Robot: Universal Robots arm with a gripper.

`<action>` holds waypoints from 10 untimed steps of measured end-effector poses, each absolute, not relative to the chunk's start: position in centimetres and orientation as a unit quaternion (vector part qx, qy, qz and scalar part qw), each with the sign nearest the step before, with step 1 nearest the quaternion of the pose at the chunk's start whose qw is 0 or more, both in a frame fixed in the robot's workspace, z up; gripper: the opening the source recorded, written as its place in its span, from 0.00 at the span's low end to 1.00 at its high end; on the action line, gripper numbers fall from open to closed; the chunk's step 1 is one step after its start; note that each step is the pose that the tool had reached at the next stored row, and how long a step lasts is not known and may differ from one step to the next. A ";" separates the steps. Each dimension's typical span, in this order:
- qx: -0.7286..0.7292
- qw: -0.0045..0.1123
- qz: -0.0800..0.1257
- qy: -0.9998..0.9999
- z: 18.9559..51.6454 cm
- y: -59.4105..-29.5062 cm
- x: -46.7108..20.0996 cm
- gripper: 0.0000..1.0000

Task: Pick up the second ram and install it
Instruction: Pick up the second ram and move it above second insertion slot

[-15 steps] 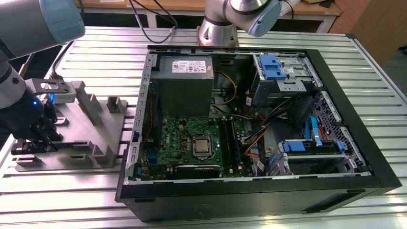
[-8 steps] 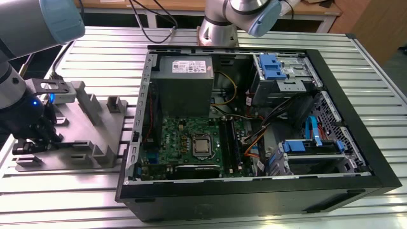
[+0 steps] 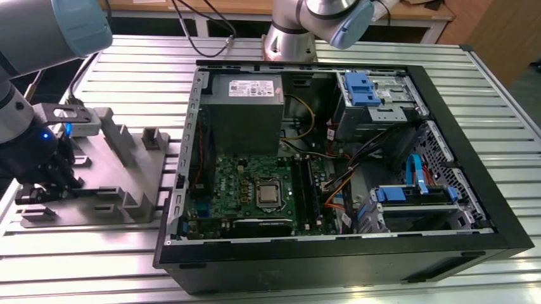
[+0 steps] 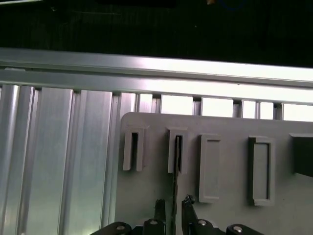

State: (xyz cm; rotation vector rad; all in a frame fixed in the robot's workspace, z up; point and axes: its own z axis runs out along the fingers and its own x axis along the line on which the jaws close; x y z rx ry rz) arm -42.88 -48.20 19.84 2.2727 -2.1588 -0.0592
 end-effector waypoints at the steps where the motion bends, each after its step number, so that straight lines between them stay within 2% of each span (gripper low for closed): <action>1: 0.725 0.003 -0.019 -0.689 19.8 -48.2 -42.9 0.27; 10: 0.725 0.003 -0.019 -0.689 19.8 -48.1 -42.9 0.27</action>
